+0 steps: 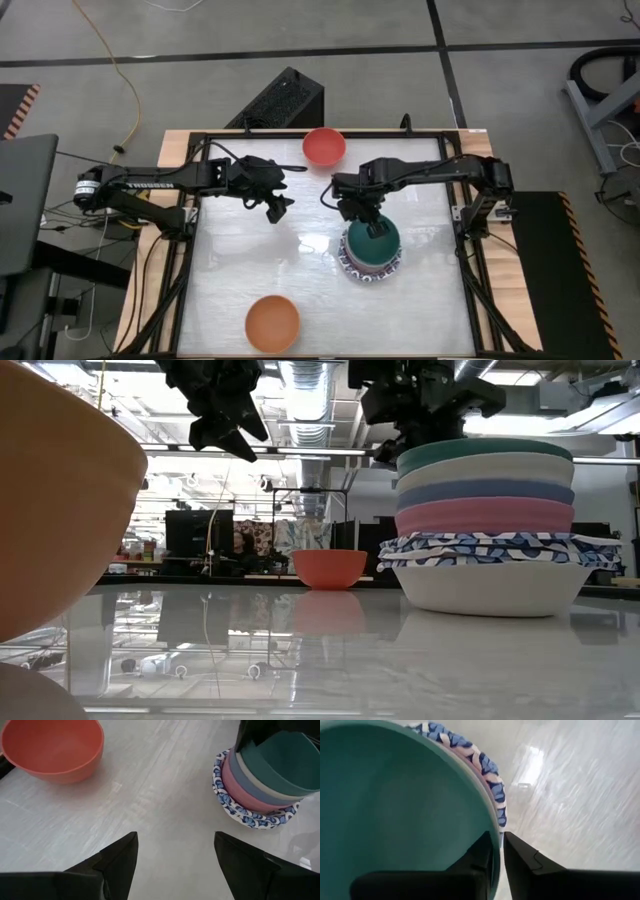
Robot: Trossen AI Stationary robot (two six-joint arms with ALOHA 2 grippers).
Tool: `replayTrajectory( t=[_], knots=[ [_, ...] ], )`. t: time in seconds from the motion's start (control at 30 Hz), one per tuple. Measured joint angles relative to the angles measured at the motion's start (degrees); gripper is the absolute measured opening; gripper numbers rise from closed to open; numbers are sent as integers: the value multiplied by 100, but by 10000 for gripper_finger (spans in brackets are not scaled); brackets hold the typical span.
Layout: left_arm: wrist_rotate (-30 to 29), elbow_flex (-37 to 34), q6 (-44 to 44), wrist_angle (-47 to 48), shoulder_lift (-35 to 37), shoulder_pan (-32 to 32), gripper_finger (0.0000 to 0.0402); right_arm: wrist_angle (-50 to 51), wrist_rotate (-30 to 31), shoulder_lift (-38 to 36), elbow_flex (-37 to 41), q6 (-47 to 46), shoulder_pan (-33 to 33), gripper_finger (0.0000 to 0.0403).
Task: Nest bowls inside each other by size order
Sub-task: Stack the green bowl into the white bowl
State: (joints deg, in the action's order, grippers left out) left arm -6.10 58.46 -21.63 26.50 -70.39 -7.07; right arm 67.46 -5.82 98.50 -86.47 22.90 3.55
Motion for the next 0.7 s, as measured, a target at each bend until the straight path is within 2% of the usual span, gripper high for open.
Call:
replayTrajectory(
  t=[0.23, 0.57, 0.7],
  knots=[
    [-40, 0, -4, 2, 0, 0, 251, 161, 2, 0, -193, -13, 0, 100],
    [-38, 0, -10, 2, 0, 0, 251, 496, 37, -2, -420, -174, 17, 180],
    [-38, 0, -11, 2, 0, 0, 251, 635, 55, -3, -637, -224, 80, 193]
  ],
)
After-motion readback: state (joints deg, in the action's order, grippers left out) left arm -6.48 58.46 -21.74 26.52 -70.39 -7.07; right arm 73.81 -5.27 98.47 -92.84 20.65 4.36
